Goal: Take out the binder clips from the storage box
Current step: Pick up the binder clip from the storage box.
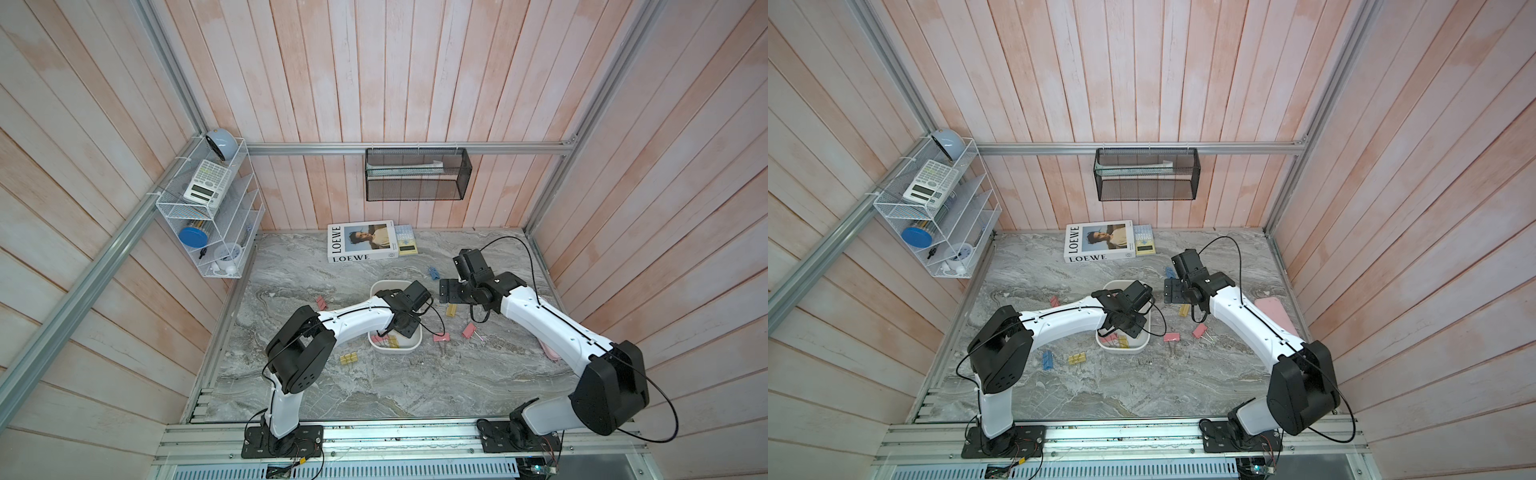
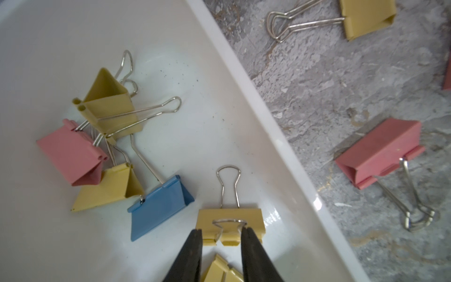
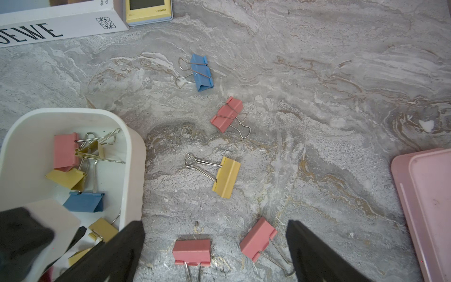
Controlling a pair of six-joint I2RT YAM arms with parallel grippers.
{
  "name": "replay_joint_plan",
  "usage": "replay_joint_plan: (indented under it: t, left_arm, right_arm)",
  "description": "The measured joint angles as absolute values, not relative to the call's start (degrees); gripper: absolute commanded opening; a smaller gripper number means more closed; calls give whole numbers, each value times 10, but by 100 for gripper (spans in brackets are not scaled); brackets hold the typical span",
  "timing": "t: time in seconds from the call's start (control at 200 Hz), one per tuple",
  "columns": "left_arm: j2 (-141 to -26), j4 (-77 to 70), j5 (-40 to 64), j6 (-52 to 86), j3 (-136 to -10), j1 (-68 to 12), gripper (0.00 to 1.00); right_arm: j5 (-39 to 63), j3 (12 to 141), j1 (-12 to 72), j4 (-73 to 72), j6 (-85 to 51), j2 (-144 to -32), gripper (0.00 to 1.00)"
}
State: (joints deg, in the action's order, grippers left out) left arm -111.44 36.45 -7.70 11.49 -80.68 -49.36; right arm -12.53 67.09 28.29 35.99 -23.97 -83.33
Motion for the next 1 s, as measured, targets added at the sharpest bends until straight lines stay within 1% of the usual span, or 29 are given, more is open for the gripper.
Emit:
replay_joint_plan:
  t: [0.085, 0.23, 0.56, 0.775, 0.835, 0.91, 1.0]
  left_arm:
    - [-1114, 359, -53, 118, -807, -474, 38]
    - [-1114, 348, -3, 122, -807, -446, 38]
    - [-1114, 330, 82, 129, -807, -432, 37]
    - [-1124, 319, 109, 133, -807, -424, 31]
    - [-1127, 318, 116, 134, -807, -423, 31]
    - [-1128, 317, 119, 135, -807, -423, 25]
    - [-1128, 316, 123, 137, -807, -423, 24]
  right_arm:
    - [-125, 671, 283, 360, -240, -833, 98]
    - [-124, 671, 283, 360, -240, -833, 98]
    - [-123, 671, 283, 360, -239, -833, 98]
    - [-121, 671, 283, 360, -238, -831, 98]
    - [-121, 671, 283, 360, -238, -831, 98]
    - [-121, 671, 283, 360, -237, -831, 98]
    - [-121, 671, 283, 360, -237, -831, 98]
